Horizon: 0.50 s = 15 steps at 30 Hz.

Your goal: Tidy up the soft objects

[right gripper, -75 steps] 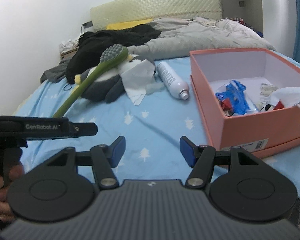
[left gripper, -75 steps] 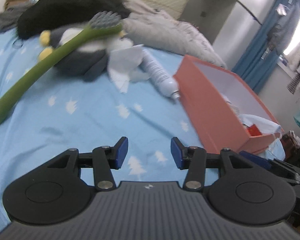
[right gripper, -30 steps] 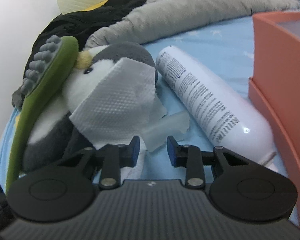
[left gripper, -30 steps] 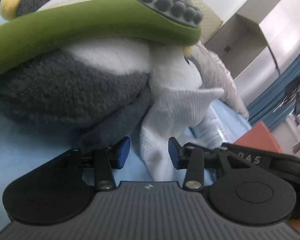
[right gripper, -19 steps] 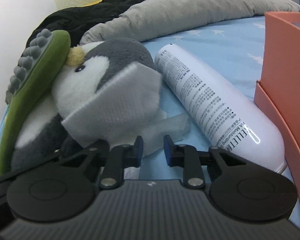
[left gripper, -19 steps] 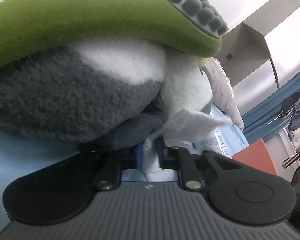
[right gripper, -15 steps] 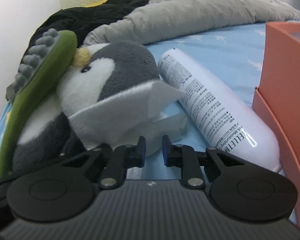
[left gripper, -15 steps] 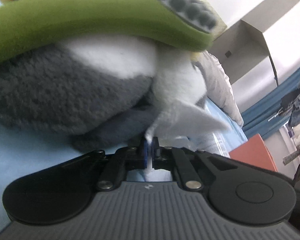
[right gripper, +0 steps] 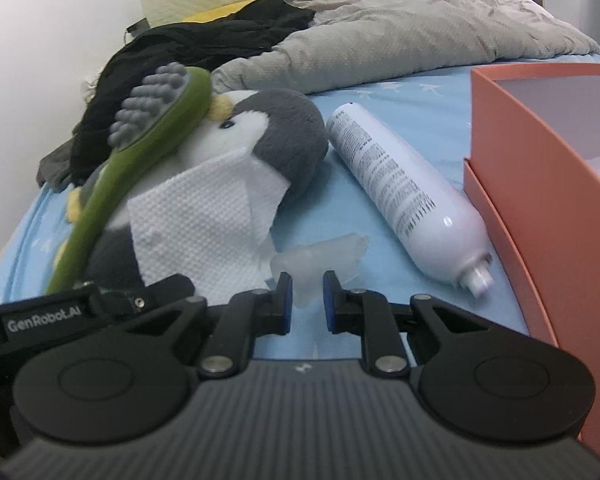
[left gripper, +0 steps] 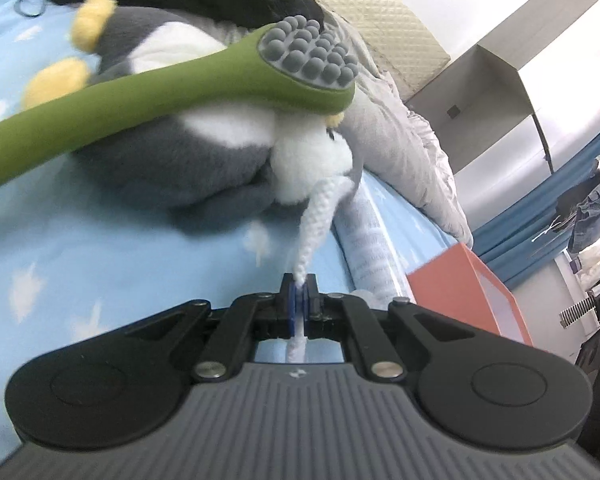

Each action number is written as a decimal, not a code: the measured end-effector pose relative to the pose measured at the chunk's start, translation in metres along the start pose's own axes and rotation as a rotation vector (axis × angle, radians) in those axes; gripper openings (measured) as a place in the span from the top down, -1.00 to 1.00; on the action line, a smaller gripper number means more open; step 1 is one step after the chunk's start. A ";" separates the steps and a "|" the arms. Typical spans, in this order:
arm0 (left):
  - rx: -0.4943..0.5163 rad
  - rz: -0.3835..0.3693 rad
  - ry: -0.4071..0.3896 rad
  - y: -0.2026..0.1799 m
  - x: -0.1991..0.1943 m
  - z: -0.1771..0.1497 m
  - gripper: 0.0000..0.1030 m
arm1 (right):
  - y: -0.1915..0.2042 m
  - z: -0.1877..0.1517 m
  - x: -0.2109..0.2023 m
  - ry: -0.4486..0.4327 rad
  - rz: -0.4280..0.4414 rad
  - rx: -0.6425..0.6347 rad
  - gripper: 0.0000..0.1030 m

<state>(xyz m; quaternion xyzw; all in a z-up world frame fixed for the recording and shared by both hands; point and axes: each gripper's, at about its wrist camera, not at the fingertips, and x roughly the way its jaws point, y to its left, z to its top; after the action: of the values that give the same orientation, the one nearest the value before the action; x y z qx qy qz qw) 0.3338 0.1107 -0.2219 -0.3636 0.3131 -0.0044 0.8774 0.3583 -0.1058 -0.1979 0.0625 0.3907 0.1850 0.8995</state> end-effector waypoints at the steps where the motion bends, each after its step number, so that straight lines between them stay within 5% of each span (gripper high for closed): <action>1: -0.011 -0.003 0.003 0.000 -0.010 -0.006 0.92 | 0.001 -0.004 -0.006 0.001 0.000 -0.006 0.63; 15: -0.077 0.078 0.055 0.010 -0.119 -0.080 0.92 | 0.009 -0.067 -0.083 0.045 -0.006 -0.052 0.62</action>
<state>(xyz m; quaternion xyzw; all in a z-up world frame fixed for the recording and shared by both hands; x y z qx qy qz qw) 0.1915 0.0952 -0.2062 -0.3842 0.3509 0.0320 0.8534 0.2546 -0.1311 -0.1848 0.0340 0.4059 0.1938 0.8925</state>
